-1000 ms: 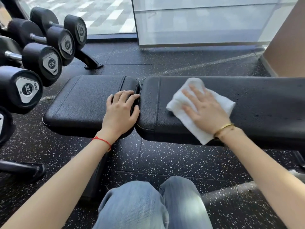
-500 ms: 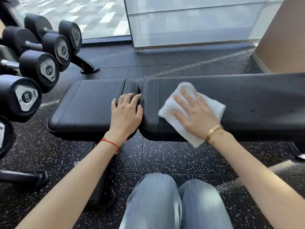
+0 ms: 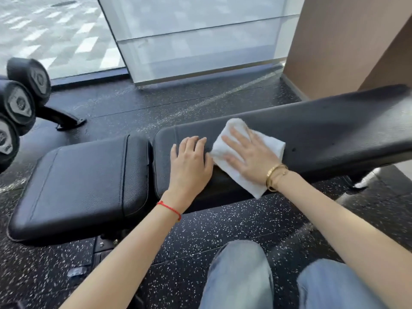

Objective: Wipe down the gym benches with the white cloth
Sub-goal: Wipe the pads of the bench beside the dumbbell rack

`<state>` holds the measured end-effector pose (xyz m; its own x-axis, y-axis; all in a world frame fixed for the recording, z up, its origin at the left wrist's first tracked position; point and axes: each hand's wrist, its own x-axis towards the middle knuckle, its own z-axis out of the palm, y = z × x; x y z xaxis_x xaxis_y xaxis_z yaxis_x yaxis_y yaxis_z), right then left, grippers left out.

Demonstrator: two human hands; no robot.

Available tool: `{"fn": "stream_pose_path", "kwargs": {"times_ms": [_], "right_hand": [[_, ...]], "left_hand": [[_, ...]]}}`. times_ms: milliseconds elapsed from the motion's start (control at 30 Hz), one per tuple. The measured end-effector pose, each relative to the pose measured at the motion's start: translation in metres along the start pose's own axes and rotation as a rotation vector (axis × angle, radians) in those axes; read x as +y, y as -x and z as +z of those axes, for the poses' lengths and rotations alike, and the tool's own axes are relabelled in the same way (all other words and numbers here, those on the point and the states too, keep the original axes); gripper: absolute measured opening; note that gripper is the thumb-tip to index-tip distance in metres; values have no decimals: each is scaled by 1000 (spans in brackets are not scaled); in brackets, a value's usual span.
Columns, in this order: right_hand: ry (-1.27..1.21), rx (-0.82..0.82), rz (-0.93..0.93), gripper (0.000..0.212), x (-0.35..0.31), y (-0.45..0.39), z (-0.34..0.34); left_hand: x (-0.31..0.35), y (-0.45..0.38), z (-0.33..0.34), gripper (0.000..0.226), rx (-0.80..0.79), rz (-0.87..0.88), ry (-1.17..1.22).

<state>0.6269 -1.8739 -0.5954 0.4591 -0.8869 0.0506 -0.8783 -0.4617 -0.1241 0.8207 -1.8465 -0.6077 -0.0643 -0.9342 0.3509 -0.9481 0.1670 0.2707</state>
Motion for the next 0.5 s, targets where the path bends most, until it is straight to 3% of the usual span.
{"fn": "stream_pose_path", "kwargs": {"times_ms": [200, 333, 400, 500], "right_hand": [[-14, 45, 172, 69, 72, 41, -3], [7, 7, 315, 66, 118, -5, -12], [9, -7, 304, 60, 120, -40, -10], [23, -8, 130, 57, 90, -65, -5]], "left_hand": [[29, -9, 14, 53, -30, -41, -32], [46, -9, 30, 54, -36, -128, -59], [48, -8, 34, 54, -18, -142, -60], [47, -9, 35, 52, 11, -150, -48]]}}
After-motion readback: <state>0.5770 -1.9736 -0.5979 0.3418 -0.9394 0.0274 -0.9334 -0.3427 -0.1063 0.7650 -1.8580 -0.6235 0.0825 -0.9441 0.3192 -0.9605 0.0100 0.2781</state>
